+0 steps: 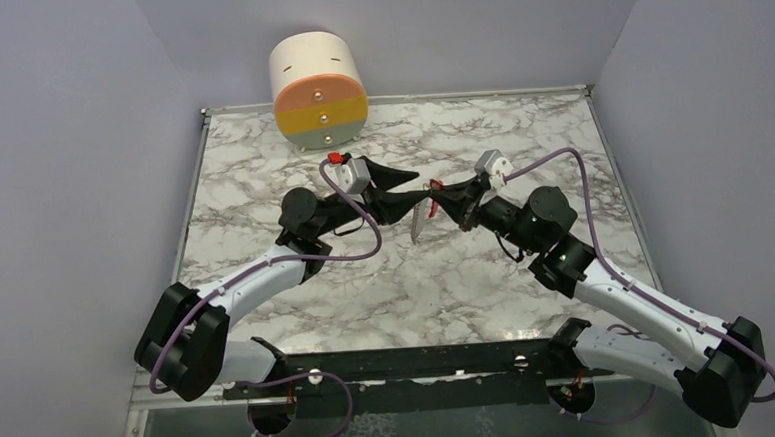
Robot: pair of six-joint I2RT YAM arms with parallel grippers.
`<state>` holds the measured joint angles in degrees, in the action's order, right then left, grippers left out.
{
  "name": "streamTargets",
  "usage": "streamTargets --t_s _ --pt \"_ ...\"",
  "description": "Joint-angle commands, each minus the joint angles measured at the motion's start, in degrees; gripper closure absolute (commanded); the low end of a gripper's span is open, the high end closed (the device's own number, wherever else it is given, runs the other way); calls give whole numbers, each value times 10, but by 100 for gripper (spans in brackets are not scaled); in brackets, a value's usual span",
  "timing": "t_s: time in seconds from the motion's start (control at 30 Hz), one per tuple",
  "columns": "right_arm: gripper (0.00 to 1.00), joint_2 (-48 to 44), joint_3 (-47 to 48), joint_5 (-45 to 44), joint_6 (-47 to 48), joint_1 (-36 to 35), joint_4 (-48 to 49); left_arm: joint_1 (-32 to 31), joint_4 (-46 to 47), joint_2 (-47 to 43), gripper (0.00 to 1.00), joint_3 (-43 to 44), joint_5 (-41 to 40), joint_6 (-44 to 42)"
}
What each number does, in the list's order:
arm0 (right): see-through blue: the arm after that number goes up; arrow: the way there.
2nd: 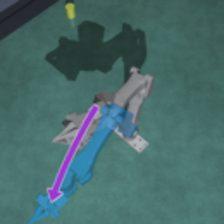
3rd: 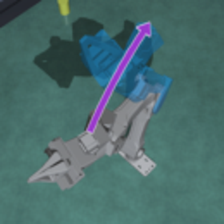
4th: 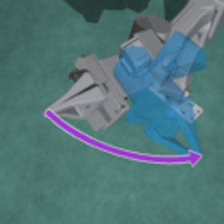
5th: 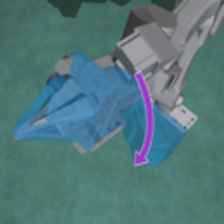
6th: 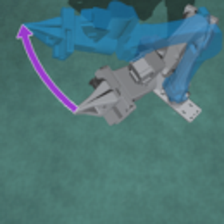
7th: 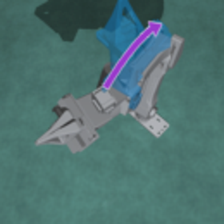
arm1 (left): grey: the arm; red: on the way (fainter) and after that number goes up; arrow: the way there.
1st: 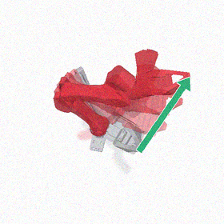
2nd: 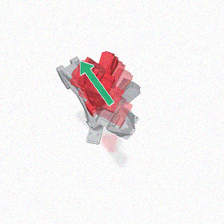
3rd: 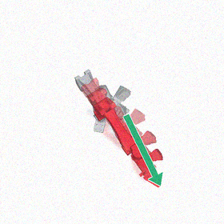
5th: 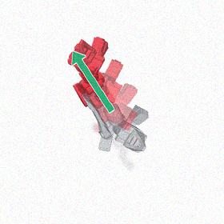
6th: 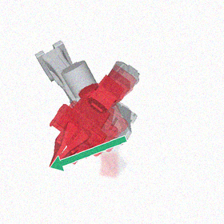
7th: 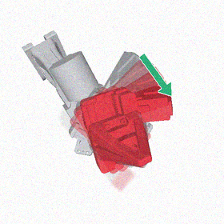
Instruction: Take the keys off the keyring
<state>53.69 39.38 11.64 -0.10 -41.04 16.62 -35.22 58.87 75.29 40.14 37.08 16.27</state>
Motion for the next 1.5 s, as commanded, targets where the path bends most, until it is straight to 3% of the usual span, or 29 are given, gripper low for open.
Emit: streamTargets --t_s 0.0,0.37,0.67,1.03,1.27,1.47 --pt "99 -12 21 11 5 0 5 2 35 2 55 10 30 3" --pt "99 -19 17 7 4 0 3 2 85 38 65 24 79 51" --pt "99 -17 18 4 5 0 2 2 101 35 99 19 84 55" --pt "99 -12 18 -3 4 0 8 2 126 37 100 1 91 81" --pt "99 -12 17 -5 3 0 5 2 135 19 100 -7 51 77" --pt "99 -13 17 -16 11 -1 -1 2 94 -28 100 -11 47 53"
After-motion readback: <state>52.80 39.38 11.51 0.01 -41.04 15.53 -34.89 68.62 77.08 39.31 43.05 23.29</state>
